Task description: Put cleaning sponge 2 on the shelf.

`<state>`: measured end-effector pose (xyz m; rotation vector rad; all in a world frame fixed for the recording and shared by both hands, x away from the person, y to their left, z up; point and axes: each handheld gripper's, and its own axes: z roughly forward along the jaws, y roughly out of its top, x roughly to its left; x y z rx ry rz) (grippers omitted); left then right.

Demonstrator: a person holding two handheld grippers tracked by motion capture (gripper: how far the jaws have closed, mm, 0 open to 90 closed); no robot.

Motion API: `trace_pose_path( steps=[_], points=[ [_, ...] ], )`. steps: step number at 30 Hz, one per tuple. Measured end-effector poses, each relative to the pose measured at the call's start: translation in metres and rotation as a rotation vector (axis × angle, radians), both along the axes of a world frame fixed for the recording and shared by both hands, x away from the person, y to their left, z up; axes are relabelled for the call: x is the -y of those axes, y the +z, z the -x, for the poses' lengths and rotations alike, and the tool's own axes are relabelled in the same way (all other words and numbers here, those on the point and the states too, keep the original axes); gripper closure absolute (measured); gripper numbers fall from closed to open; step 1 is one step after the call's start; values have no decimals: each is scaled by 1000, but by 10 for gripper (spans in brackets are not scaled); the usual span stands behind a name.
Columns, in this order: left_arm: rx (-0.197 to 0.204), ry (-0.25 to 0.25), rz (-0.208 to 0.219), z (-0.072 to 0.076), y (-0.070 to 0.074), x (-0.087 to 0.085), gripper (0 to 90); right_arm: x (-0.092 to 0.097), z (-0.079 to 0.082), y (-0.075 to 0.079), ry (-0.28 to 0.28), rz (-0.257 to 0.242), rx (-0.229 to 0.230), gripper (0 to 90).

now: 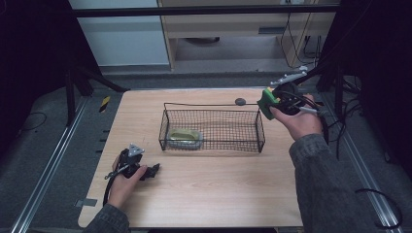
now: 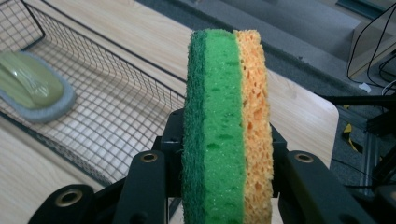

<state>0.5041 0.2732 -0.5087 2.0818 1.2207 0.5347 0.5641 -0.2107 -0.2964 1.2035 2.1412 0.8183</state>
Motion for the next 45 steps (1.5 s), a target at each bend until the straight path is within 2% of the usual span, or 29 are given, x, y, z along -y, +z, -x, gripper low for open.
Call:
trace_pose_path(
  steps=[4, 7, 20, 25, 31, 33, 36, 45],
  points=[
    [2, 5, -1, 1, 0, -1, 0, -10, -5, -4, 8, 21, 14, 643],
    [0, 2, -5, 2, 0, -1, 0, -14, -7, -11, 4, 48, 6, 643],
    [0, 4, -1, 3, 0, -2, 0, -40, -14, -16, 49, 121, 4, 642],
    [0, 3, -2, 3, 0, -2, 0, -45, -21, -29, 54, 126, -6, 642],
    [0, 1, -1, 2, 0, -2, 0, -45, -32, -53, 64, 144, -36, 642],
    [0, 0, -1, 2, 0, -2, 0, -44, -36, -59, 71, 132, -34, 642],
    [0, -1, -1, 2, 0, -2, 0, -44, -39, -63, 75, 124, -37, 642],
    [-2, -5, 1, 2, 0, -2, 0, -48, -50, -80, 92, 142, -57, 642]
  ],
)
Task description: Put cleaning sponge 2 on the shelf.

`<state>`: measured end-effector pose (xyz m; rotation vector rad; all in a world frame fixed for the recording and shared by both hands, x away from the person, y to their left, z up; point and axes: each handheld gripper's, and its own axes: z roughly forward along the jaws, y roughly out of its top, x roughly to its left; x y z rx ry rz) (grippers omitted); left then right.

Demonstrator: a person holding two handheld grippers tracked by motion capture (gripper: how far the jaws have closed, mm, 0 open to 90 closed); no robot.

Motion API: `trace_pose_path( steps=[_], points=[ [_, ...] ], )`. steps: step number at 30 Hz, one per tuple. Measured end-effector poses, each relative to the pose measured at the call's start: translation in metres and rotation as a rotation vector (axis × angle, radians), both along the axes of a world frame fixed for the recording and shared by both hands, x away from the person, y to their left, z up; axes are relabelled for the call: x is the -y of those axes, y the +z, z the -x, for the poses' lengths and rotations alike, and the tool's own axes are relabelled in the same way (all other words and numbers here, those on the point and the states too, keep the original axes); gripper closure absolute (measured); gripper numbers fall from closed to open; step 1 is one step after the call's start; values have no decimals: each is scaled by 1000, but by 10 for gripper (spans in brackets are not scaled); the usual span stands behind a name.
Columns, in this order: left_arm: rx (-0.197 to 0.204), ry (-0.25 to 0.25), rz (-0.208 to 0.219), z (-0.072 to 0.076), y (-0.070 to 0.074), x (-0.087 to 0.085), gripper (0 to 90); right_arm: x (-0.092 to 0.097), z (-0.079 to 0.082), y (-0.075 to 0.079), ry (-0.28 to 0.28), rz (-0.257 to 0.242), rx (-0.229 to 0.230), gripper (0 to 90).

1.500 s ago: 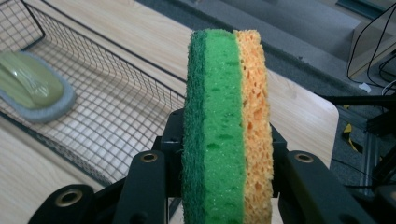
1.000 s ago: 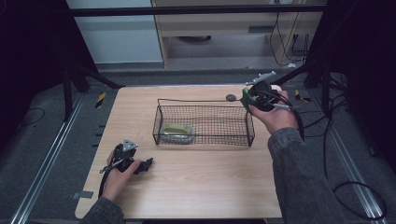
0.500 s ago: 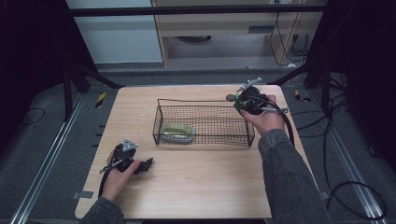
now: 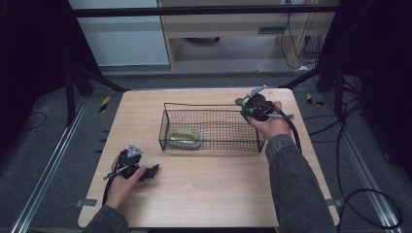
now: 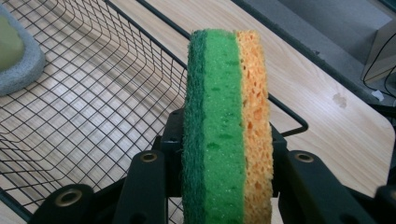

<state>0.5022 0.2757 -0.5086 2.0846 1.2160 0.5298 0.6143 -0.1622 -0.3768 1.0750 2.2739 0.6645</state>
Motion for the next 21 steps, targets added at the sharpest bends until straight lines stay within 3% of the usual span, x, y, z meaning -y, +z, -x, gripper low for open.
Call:
trace_pose_path(
  steps=[21],
  points=[
    [-1, -4, -2, 0, 0, 0, 0, -2, -10, -26, -3, 34, -29, 640]
  ],
)
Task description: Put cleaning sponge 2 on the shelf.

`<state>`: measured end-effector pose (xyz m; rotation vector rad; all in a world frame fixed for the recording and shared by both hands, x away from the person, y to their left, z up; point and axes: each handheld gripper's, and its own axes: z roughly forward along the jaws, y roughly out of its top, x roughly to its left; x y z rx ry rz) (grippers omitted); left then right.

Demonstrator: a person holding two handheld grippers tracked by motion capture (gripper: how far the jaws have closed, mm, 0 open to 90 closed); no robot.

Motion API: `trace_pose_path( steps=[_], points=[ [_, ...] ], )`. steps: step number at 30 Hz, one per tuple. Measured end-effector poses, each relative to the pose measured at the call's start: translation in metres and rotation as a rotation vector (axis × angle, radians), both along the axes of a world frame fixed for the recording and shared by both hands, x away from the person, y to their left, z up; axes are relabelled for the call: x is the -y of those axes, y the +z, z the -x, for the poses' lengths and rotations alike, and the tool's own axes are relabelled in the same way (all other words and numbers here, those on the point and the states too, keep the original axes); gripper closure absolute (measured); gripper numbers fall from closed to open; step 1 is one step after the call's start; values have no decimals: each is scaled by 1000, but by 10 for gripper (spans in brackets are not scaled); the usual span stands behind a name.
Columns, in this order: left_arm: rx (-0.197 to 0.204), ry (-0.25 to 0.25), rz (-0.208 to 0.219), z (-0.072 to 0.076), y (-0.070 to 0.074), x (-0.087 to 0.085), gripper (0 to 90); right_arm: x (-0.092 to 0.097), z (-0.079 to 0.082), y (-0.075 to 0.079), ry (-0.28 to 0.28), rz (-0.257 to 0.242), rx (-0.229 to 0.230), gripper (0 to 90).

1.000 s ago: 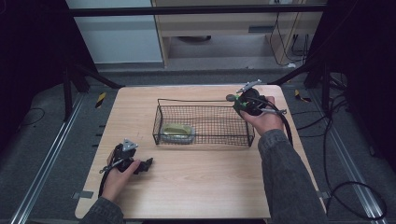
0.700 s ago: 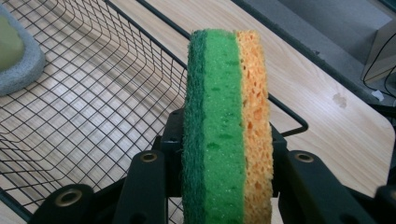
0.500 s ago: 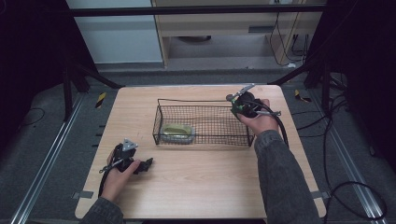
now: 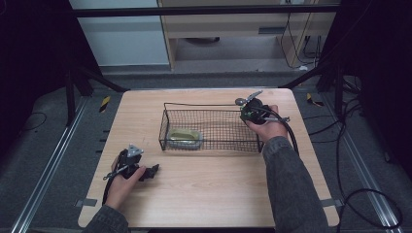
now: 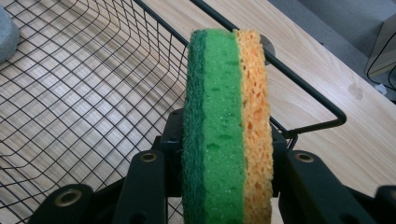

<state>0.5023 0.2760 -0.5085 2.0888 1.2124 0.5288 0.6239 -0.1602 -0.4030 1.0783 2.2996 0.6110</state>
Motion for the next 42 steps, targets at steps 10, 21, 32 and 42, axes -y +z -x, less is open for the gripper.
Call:
trace_pose_path(
  steps=[10, 21, 32, 42],
  points=[
    [0, -1, -1, 0, 0, 0, 0, 1, 2, -2, 12, 7, -8, 640],
    [0, -2, 0, 0, 0, 0, 0, 5, 3, -13, 4, 22, -23, 637],
    [-1, -3, -1, 0, 0, 0, 0, 1, 0, -20, 4, 48, -41, 636],
    [-1, -5, 0, 0, 0, 0, 0, -4, 0, -24, 9, 51, -53, 588]
  ],
)
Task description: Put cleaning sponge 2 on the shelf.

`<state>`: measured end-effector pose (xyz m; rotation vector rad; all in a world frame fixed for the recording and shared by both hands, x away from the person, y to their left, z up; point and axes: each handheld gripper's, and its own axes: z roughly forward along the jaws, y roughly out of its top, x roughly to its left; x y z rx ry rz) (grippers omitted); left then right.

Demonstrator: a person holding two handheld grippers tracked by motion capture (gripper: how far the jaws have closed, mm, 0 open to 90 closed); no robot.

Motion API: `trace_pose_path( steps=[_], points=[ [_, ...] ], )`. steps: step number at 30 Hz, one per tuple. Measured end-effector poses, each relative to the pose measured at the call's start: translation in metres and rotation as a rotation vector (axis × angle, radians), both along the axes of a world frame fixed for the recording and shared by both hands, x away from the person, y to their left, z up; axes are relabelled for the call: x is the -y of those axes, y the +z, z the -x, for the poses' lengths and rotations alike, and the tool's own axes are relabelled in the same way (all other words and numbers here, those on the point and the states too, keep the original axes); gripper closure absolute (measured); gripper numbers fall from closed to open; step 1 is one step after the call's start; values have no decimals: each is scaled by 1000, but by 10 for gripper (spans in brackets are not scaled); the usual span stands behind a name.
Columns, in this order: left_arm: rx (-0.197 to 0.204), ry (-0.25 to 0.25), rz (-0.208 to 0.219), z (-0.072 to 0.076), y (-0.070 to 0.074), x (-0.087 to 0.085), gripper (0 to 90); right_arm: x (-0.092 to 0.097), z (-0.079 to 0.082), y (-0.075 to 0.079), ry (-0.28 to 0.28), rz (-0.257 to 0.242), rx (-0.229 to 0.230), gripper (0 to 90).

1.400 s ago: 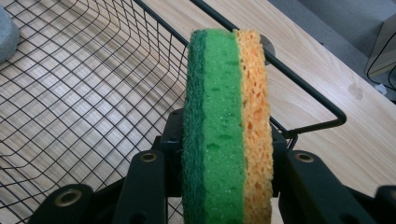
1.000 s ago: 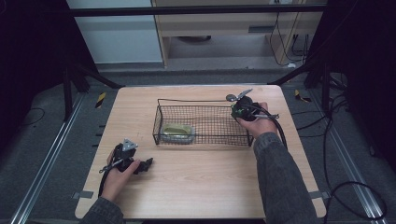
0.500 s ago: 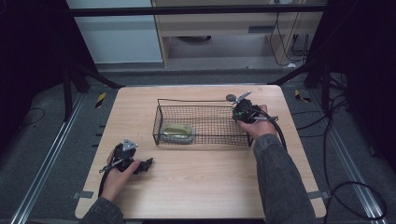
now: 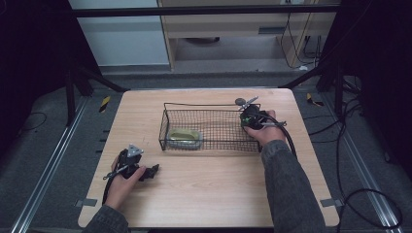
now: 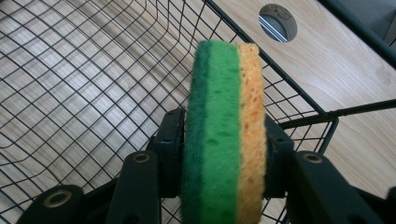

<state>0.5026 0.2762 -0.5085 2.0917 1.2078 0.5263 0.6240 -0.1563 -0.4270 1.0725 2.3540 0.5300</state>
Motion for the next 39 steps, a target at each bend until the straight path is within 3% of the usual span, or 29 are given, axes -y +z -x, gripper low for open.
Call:
trace_pose_path(
  steps=[6, 25, 27, 31, 39],
  points=[
    [0, -1, 0, 0, 0, 0, 0, -1, 2, 3, -3, -15, 6, 523],
    [-1, -3, -2, 0, 0, 0, 0, -5, 21, 20, 29, -57, 14, 533],
    [-1, -4, -2, 0, 0, 0, 0, -6, 24, 19, 26, -79, 5, 537],
    [-1, -4, -2, 0, 0, 0, 0, -6, 29, 16, 27, -73, -17, 527],
    [-1, -4, -1, 0, 0, 0, 0, -6, 37, 21, 31, -116, -18, 474]
  ],
)
